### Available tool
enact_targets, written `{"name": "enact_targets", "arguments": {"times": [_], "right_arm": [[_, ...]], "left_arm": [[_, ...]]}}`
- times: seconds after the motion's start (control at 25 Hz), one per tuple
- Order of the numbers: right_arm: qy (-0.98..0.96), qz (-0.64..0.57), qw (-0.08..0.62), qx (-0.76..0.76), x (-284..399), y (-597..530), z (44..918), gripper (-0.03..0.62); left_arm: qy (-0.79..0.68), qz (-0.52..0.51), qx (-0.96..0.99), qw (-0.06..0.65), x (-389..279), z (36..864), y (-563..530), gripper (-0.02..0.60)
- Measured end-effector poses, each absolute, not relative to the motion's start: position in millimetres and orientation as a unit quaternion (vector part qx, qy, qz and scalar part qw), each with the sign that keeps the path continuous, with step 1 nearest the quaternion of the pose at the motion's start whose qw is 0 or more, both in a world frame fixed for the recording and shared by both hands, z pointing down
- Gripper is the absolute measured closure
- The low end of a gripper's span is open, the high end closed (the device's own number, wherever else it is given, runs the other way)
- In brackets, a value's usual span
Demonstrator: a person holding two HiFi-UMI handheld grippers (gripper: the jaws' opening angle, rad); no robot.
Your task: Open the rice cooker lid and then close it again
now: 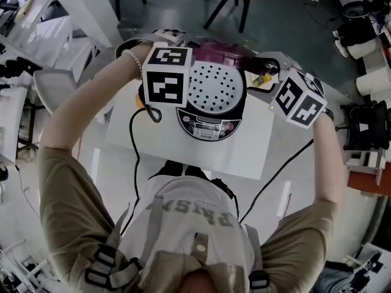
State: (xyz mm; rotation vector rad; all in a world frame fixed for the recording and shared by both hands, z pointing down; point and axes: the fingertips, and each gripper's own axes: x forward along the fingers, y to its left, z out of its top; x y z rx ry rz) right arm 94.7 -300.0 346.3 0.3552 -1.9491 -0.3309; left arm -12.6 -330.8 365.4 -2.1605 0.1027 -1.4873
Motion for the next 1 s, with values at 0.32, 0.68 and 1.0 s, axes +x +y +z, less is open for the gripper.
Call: {"name": "enact_targets", "arguments": {"times": [0.32,0.68,1.0], "right_arm": [[-0.814,-0.134,0.550,0.128,96.9,-274.9,366.4,0.275],[-0.822,-0.117,0.548,0.102,95.6,-249.4,386.9,0.275],[-0.830,-0.096,0.543,0.081,93.4,-231.2,408.4,0.275]], "left_arm": [[0.026,-0.553,-0.788,0.268,-16.5,383.4,-308.1,0.183],[0.016,-0.555,-0.791,0.258,-18.2,404.6,-284.9,0.183],[-0.002,-0.558,-0.796,0.234,-19.4,425.2,-266.1,0.183]]}}
